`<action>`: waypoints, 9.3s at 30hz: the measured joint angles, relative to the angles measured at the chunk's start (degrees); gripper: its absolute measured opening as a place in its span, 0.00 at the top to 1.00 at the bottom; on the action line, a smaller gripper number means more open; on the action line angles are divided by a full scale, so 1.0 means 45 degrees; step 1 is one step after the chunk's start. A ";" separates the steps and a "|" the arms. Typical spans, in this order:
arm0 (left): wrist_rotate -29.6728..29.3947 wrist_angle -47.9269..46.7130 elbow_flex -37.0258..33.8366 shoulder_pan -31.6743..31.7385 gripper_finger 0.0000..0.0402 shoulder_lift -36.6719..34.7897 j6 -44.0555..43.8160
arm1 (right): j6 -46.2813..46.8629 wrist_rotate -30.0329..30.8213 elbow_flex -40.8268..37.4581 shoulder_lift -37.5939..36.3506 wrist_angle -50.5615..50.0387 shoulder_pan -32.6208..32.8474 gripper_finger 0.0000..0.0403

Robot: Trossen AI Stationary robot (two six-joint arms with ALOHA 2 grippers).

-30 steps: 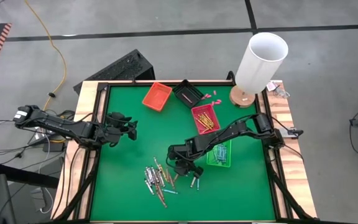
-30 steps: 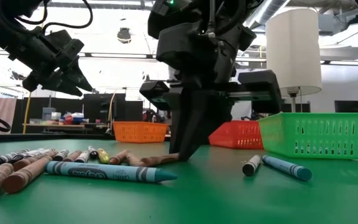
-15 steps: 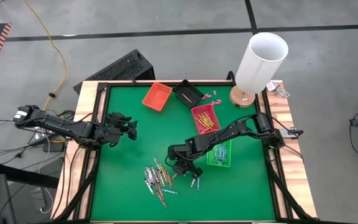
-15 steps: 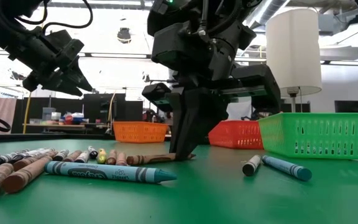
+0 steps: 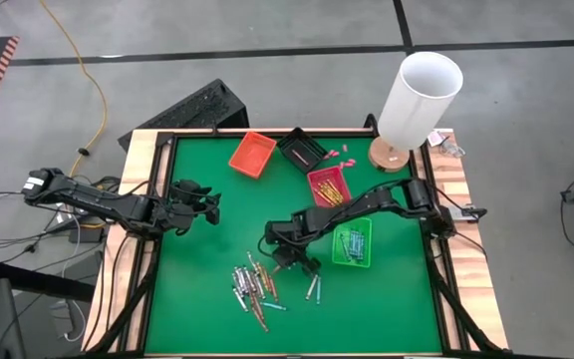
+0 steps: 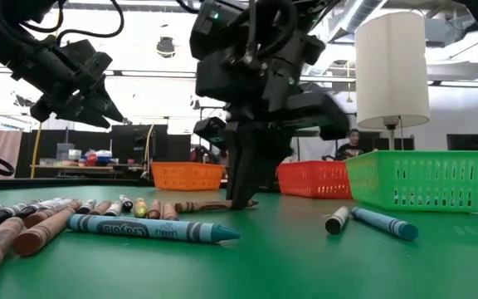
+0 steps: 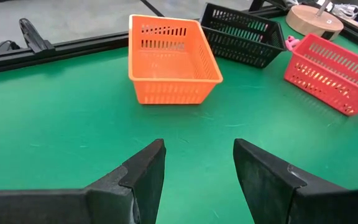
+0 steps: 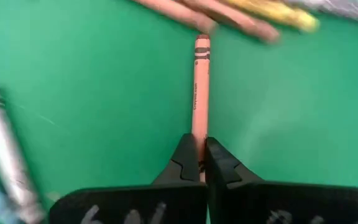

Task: Sort crayons
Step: Put the brown crayon into the black bin

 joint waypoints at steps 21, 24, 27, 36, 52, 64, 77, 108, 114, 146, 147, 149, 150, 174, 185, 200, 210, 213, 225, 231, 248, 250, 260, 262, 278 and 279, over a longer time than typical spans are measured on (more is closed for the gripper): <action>-0.0005 0.0000 0.0000 0.0000 0.55 0.0000 0.0000 | 0.0083 0.0700 0.1829 -0.0029 -0.2160 -0.1277 0.99; -0.0006 0.0000 0.0000 0.0001 0.55 0.0000 0.0000 | 0.0395 0.1194 0.2246 -0.0053 -0.2427 -0.1606 0.99; -0.0010 0.0000 0.0000 0.0001 0.55 0.0000 0.0000 | 0.0671 0.1274 0.2580 -0.0053 -0.2725 -0.1973 0.99; -0.0015 -0.0005 0.0000 0.0001 0.55 0.0000 0.0039 | 0.2364 0.1360 0.3273 -0.0068 -0.3317 -0.3447 0.99; -0.0073 -0.0019 0.0000 0.0004 0.55 0.0000 0.0049 | 0.3904 0.2686 0.3412 -0.0068 -0.3443 -0.5650 0.99; -0.0073 -0.0024 0.0000 0.0003 0.55 0.0000 0.0049 | 0.3783 0.3505 0.3412 -0.0316 -0.3207 -0.6750 0.99; -0.0132 -0.0034 0.0000 0.0005 0.55 0.0005 0.0029 | 0.5552 0.3500 0.3412 -0.1039 -0.2639 -0.8253 0.99; -0.0330 -0.0034 0.0000 0.0004 0.55 0.0005 0.0000 | 0.7768 0.4184 0.3267 -0.1010 -0.2393 -0.8630 0.99; -0.0330 -0.0034 0.0000 0.0000 0.55 0.0005 0.0000 | 0.8004 0.4200 0.2406 -0.0997 -0.2342 -0.8684 0.99; -0.0335 -0.0029 -0.0005 0.0003 0.55 0.0002 -0.0097 | 0.8698 0.4058 0.1468 -0.0554 -0.1390 -0.8313 0.99; -0.0335 -0.0029 -0.0005 0.0005 0.55 0.0000 -0.0098 | 0.8696 0.4058 0.1460 -0.0554 -0.1459 -0.8300 0.99; -0.0333 -0.0029 -0.0005 0.0003 0.55 0.0000 -0.0097 | 0.8698 0.4058 0.1469 -0.0554 -0.1358 -0.8300 0.99; -0.0335 -0.0029 -0.0005 0.0005 0.55 0.0000 -0.0097 | 0.8698 0.4062 0.1474 -0.0554 -0.1379 -0.8309 0.99; -0.0335 -0.0010 -0.0005 0.0004 0.55 0.0000 -0.0097 | 0.8757 0.4014 0.1469 -0.0554 -0.1299 -0.8275 0.99; -0.0398 0.0005 -0.0005 0.0005 0.55 0.0000 -0.0097 | 0.8757 0.3781 0.1484 -0.0140 -0.0853 -0.8183 0.99; -0.0398 0.0010 -0.0005 0.0005 0.55 0.0005 -0.0097 | 0.9092 0.3781 0.1466 0.0233 -0.1269 -0.8278 0.92; -0.0393 0.0005 -0.0005 0.0005 0.55 0.0005 -0.0311 | 0.9023 0.3723 0.1469 0.0233 -0.1401 -0.8280 0.88; -0.0393 0.0001 -0.0005 0.0005 0.55 0.0004 -0.0316 | 0.8953 0.3697 0.1469 0.0233 -0.1404 -0.8280 0.88; -0.0389 -0.0001 -0.0005 0.0005 0.55 0.0004 -0.0214 | 0.7644 0.3706 0.1474 0.0036 -0.1257 -0.8261 0.88; -0.0389 -0.0005 -0.0005 0.0005 0.55 0.0001 -0.0209 | 0.7606 0.3743 0.1479 -0.0632 -0.0861 -0.8273 0.88; -0.0384 -0.0005 -0.0005 0.0005 0.55 0.0005 -0.0214 | 0.5459 0.3368 0.1484 -0.2862 0.1957 -0.7813 0.88; -0.0384 -0.0005 -0.0005 0.0000 0.55 0.0005 -0.0209 | 0.4942 0.2346 0.1484 -0.2965 0.2602 -0.7720 0.88; -0.0384 -0.0048 -0.0005 0.0000 0.55 0.0005 -0.0204 | 0.4119 0.0043 0.1414 -0.2995 0.4578 -0.7577 0.88; -0.0385 -0.0096 -0.0005 0.0000 0.55 0.0005 -0.0192 | 0.4082 0.0016 0.0932 -0.3283 0.4710 -0.7693 0.88; -0.0767 0.0010 -0.0005 0.0068 0.55 0.0005 -0.0300 | 0.5389 -0.0211 -0.8139 -0.8698 1.3371 -0.7821 0.88; -0.0763 0.0006 -0.0005 0.0068 0.55 0.0004 -0.0417 | 0.5313 -0.0207 -0.8324 -0.8699 1.3337 -0.7770 0.88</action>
